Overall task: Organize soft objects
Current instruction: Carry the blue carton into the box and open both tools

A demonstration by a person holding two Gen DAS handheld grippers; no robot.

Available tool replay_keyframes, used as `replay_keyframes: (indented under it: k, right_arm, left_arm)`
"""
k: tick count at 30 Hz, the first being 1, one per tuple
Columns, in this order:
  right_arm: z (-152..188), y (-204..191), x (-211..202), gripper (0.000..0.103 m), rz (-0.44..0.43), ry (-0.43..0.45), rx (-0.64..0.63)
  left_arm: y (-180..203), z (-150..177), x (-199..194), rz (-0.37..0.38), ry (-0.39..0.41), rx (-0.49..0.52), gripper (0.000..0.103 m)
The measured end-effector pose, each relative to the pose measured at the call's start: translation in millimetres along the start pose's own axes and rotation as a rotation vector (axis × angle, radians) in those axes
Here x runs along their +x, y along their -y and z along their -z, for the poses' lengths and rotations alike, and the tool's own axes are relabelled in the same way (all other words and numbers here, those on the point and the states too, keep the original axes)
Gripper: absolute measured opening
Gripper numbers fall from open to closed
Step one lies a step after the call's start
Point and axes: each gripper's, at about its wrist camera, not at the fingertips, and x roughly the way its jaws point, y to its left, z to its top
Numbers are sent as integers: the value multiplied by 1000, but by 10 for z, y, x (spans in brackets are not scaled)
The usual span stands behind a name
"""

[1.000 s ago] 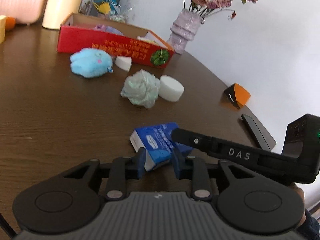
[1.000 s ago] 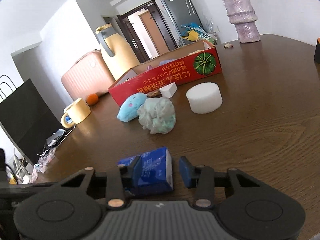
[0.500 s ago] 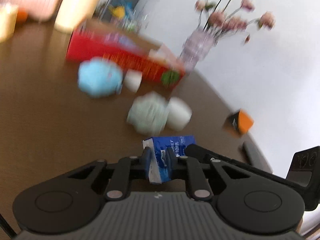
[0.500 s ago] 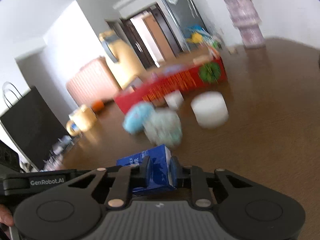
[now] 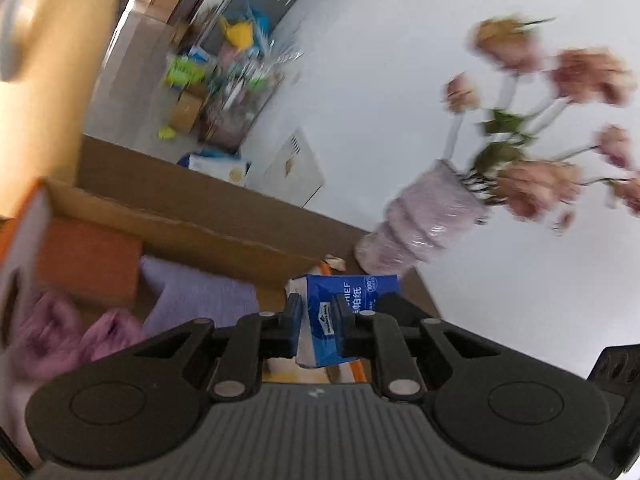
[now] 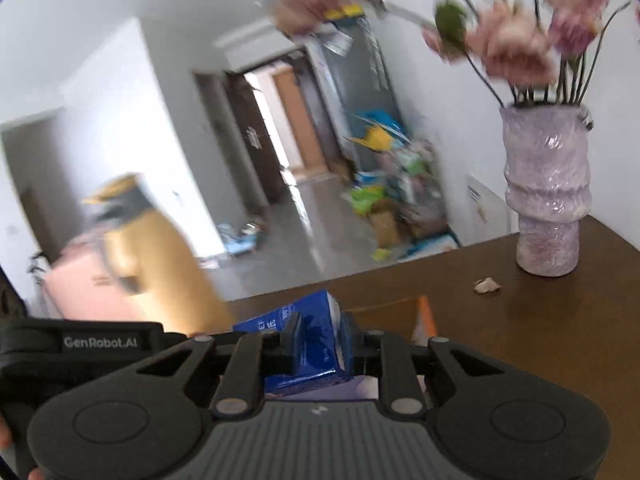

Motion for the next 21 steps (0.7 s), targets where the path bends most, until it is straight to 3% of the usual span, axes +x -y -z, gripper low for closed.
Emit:
replay_keyframes:
  k: [2,5,7,9,15,19,20,21]
  right_arm:
    - [-75,118,417,19,70,-35,-18]
    - [-79,268,1014,18,135,-160,-38]
    - [-10,253,1197,18,214,-181,-114]
    - [23,219,1262,18,245,-187,-163]
    - [-106,60,887,18,228,-150,-203]
    - [-316,-39,164,18,176,-89,-237]
    - [-335,-55,-29,19,162,-71,-247]
    - [-347,-62,-237,21,150,-48,-256]
  left_arm:
    - [-19,-152,442,-32,-38,46,16]
    - [-71,-254,994,-145,-64,86,16]
    - [-110,-253,1331,-178,-154,109,16]
    - [-89,-189,1412,-218,-156,156,16]
    - [37,-316,893,-248,-77,237,17]
    - [178,-171,233,-327,12,355,17]
    - [191,-84,28,-367,32,391,20]
    - [200,-22,-138,-402,51,422,32]
